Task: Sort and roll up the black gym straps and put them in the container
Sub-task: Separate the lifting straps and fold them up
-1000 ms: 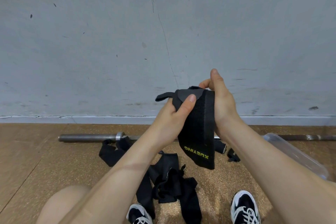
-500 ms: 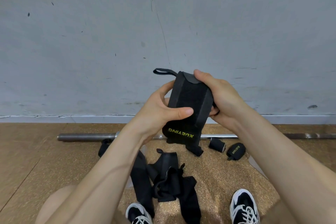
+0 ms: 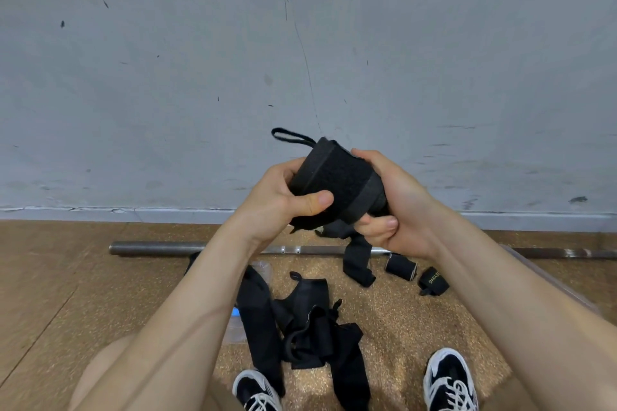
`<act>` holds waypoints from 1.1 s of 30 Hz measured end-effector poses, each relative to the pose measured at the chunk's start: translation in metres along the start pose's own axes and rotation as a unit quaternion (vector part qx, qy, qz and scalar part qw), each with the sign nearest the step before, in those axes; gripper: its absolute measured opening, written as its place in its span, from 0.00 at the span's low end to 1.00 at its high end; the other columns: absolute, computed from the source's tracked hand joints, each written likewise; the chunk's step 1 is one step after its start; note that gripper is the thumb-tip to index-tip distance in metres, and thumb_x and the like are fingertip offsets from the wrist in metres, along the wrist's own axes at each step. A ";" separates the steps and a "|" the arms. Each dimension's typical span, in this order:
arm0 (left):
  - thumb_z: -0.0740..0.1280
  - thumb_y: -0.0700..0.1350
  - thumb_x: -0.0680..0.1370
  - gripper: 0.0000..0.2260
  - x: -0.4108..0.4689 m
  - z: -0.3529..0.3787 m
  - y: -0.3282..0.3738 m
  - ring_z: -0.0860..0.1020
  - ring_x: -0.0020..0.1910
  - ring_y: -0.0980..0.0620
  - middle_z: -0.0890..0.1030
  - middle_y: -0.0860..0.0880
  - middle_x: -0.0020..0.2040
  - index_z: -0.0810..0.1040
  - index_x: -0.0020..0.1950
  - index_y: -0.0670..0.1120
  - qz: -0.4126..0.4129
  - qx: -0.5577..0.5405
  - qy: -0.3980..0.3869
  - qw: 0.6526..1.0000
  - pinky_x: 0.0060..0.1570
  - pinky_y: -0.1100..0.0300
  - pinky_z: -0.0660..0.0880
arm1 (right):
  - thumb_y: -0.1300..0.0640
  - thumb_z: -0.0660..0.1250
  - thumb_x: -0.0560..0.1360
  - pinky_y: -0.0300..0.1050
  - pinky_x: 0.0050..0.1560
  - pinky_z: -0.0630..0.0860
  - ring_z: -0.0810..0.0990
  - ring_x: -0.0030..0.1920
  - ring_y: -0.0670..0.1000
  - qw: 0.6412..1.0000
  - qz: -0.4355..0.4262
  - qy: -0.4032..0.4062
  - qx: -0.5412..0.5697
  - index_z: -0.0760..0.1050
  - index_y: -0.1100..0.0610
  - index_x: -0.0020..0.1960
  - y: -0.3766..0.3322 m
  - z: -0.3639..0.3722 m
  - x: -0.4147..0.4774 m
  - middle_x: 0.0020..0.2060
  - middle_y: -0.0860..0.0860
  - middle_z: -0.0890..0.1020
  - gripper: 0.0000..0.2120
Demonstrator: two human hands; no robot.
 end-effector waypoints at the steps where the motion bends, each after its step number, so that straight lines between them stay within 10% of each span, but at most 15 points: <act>1: 0.74 0.42 0.68 0.10 0.000 -0.001 -0.001 0.82 0.41 0.55 0.83 0.53 0.39 0.80 0.47 0.46 -0.004 -0.002 0.006 1.000 0.40 0.64 0.76 | 0.36 0.55 0.80 0.34 0.20 0.50 0.59 0.17 0.46 0.999 -0.004 -0.001 -0.039 0.71 0.56 0.35 -0.001 0.000 0.000 0.24 0.54 0.70 0.27; 7: 0.72 0.50 0.70 0.14 0.000 -0.008 -0.009 0.85 0.44 0.47 0.86 0.46 0.43 0.82 0.50 0.43 -0.077 -0.015 0.077 0.994 0.43 0.57 0.78 | 0.37 0.54 0.81 0.45 0.47 0.74 0.80 0.50 0.48 0.912 -0.174 0.169 -0.331 0.72 0.46 0.59 -0.031 -0.012 -0.011 0.47 0.50 0.81 0.17; 15: 0.72 0.46 0.70 0.13 0.002 0.008 -0.003 0.85 0.42 0.51 0.86 0.48 0.42 0.80 0.52 0.42 -0.093 0.001 0.033 0.995 0.41 0.63 0.79 | 0.47 0.65 0.79 0.29 0.25 0.68 0.78 0.29 0.36 0.928 -0.240 0.181 -0.218 0.77 0.54 0.57 -0.018 -0.001 -0.003 0.38 0.45 0.80 0.13; 20: 0.69 0.33 0.74 0.08 0.002 0.012 -0.002 0.83 0.40 0.55 0.85 0.52 0.39 0.78 0.52 0.41 -0.081 -0.016 0.009 0.997 0.40 0.64 0.78 | 0.49 0.67 0.79 0.29 0.26 0.68 0.78 0.30 0.37 0.929 -0.265 0.216 -0.142 0.79 0.56 0.52 -0.018 -0.001 -0.002 0.37 0.46 0.82 0.11; 33: 0.79 0.37 0.65 0.13 0.000 0.015 0.008 0.84 0.42 0.55 0.86 0.51 0.42 0.82 0.47 0.43 -0.046 -0.009 0.032 0.998 0.41 0.64 0.78 | 0.41 0.58 0.81 0.38 0.25 0.59 0.67 0.22 0.50 0.971 -0.146 0.168 -0.093 0.70 0.53 0.41 -0.020 0.002 -0.009 0.25 0.50 0.73 0.18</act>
Point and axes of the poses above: each hand's wrist, its own x-axis towards the middle knuckle, its own z-axis out of the palm, y = z × x, the point moved 5 cm from there along x, towards the middle knuckle
